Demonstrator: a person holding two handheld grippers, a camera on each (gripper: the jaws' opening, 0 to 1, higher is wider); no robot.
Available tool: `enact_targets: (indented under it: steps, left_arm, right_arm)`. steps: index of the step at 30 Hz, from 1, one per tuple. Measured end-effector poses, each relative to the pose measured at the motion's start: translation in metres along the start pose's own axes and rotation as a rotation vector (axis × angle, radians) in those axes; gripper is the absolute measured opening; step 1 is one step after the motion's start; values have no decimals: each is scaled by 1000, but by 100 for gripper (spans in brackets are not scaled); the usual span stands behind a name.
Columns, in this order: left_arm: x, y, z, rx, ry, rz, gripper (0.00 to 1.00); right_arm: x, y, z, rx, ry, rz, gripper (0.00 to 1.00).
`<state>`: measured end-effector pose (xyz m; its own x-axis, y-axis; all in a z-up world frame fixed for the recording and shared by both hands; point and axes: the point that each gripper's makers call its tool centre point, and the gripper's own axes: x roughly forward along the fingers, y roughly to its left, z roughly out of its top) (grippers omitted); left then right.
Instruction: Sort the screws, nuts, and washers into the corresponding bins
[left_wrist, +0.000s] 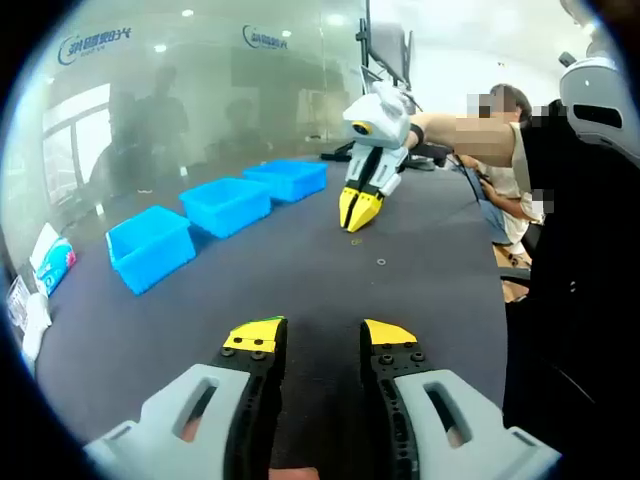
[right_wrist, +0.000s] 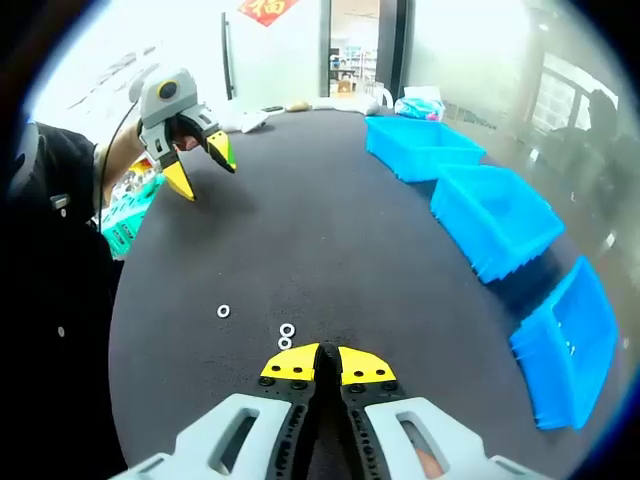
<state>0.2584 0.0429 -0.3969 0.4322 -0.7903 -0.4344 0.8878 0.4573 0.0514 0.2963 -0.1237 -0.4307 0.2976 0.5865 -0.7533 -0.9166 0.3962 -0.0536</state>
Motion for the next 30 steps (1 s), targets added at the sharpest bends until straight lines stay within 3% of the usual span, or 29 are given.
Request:
enact_targets:
  steps: [7, 16, 30]
  left_arm:
    - [-2, 13, 2, -31, -26, 45, 27]
    - [-7, 24, 9, -48, -62, 106, 29]
    - [-21, 38, 12, -82, -113, 189, 28]
  right_arm:
    - [-20, -6, 15, -3, -58, -50, 3]
    - [-40, -34, 41, 7, -134, -132, 3]
    - [-36, -115, 84, 97, -222, -264, 3]
